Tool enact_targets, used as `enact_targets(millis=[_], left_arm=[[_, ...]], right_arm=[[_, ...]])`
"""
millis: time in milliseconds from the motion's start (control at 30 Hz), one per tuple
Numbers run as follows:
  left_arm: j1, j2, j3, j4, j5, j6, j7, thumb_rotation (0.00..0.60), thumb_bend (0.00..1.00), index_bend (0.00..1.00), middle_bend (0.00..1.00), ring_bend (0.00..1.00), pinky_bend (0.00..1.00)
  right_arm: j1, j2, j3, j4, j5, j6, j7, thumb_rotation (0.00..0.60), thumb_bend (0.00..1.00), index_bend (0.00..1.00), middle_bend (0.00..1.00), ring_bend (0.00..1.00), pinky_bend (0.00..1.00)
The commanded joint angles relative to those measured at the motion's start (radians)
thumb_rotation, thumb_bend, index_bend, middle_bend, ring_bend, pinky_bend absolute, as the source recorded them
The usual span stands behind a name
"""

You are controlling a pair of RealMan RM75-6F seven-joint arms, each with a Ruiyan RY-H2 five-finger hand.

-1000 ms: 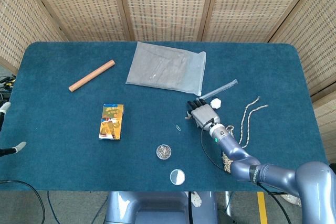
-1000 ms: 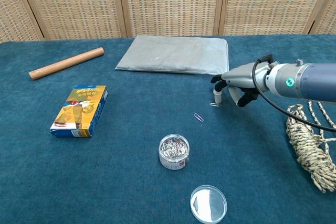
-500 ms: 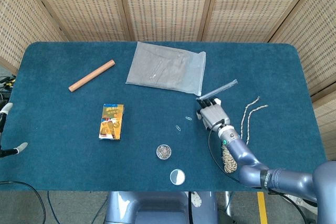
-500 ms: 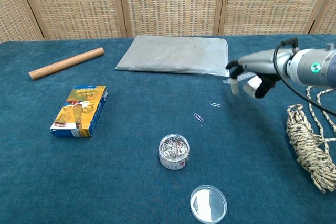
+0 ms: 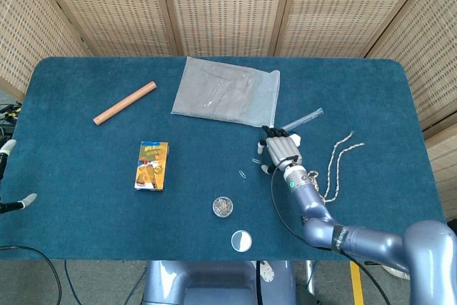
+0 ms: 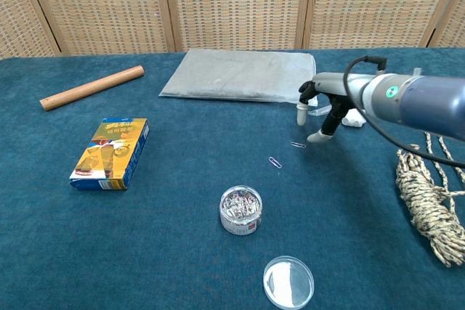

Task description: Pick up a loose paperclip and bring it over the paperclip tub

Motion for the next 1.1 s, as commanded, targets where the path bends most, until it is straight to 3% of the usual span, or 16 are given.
enact_targets(millis=[33,533,1100], left_arm=[[-0.001,0.004,-0.004,0.0,-0.01,-0.006,-0.012,0.6,0.0,0.0,0.0,0.0,0.0],[-0.009,0.013,-0.009,0.005,-0.021,-0.027,-0.032,0.6,0.0,0.0,0.0,0.0,0.0],[-0.013,0.007,-0.009,0.007,-0.027,-0.029,-0.02,0.6,0.0,0.0,0.0,0.0,0.0]], right_arm=[[0.031,-0.06,0.013,0.064,0.045,0.005,-0.034,0.6,0.27,0.47,0.0,0.0,0.0],[0.045,-0.16,0.025,0.208,0.038,-0.013,-0.047,0.6,0.27,0.5,0.0,0.0,0.0],[0.033,-0.168,0.033,0.245,0.039,-0.049,-0.055,0.6,0.29,0.51,0.0,0.0,0.0]])
